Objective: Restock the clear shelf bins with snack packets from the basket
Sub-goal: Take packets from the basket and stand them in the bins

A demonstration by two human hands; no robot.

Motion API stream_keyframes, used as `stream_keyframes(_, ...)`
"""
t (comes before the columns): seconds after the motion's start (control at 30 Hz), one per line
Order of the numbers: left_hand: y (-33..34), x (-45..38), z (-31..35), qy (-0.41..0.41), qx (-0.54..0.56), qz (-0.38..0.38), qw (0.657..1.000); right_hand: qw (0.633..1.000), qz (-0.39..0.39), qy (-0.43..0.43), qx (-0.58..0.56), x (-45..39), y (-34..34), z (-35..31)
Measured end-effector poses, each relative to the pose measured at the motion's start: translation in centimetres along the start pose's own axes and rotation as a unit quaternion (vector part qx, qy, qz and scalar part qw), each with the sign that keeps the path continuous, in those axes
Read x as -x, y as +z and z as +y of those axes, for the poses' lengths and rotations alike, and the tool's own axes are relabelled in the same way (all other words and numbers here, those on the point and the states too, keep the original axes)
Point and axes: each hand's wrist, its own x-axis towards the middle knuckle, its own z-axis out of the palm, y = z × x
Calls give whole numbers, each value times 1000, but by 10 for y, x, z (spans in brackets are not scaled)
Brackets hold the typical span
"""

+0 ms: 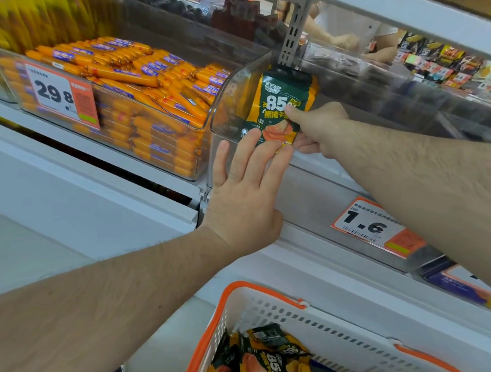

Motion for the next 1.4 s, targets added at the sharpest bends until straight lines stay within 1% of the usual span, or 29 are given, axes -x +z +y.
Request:
stream_keyframes(0.17, -2, -1, 0, 0, -3, -3, 1000, 1000, -7, 1, 9, 3, -3, 1)
stream_keyframes(0.53, -10, -1, 1, -11, 1, -43, 999, 999, -7, 10, 29, 15, -14, -1)
stream_keyframes(0.6, -12, -1, 3, -14, 4, -49, 999, 998, -7, 3, 59, 21, -19, -2)
stream_keyframes(0.7, -15, -4, 6, -25, 18, -49, 998, 988, -8, -30, 149, 30, -28, -5)
stream_keyframes(0.77, -19, -5, 12, -3, 38, -24, 999, 981, -13, -44, 187, 40, -33, -6)
stream_keyframes(0.83, -24, -2, 20, 51, 76, 19, 996, 976, -9, -55, 211, 50, -40, -8)
stream_keyframes(0.87, -26, 1, 25, 75, 104, 33, 991, 972, 8, -74, 223, 57, -44, -9)
stream_keyframes(0.9, -28, 6, 30, 90, 132, 32, 987, 965, 40, -105, 237, 66, -49, -8)
stream_keyframes(0.93, -30, 11, 35, 93, 160, 13, 983, 955, 79, -142, 249, 77, -54, -7)
stream_keyframes(1.0, -29, 24, 42, 67, 212, -56, 973, 927, 142, -224, 264, 105, -63, 1)
stream_keyframes(1.03, -27, 32, 44, 48, 234, -99, 966, 908, 167, -273, 269, 121, -66, 9)
stream_keyframes(1.1, -24, 45, 51, 25, 261, -182, 947, 854, 214, -401, 255, 152, -65, 32)
stream_keyframes(1.17, -23, 56, 60, 0, 266, -268, 926, 802, 235, -501, 226, 173, -59, 58)
stream_keyframes(1.2, -22, 63, 65, -12, 263, -316, 912, 790, 232, -525, 215, 179, -55, 71)
stream_keyframes(1.23, -21, 69, 68, -19, 259, -354, 898, 788, 224, -535, 205, 183, -51, 85)
stream_keyframes(1.3, -21, 80, 73, -13, 250, -413, 876, 806, 199, -532, 167, 190, -43, 109)
stream_keyframes(1.33, -22, 84, 75, -9, 247, -433, 867, 826, 178, -515, 144, 194, -39, 122)
stream_keyframes(1.4, -22, 92, 76, 4, 231, -467, 853, 880, 120, -446, 116, 204, -29, 154)
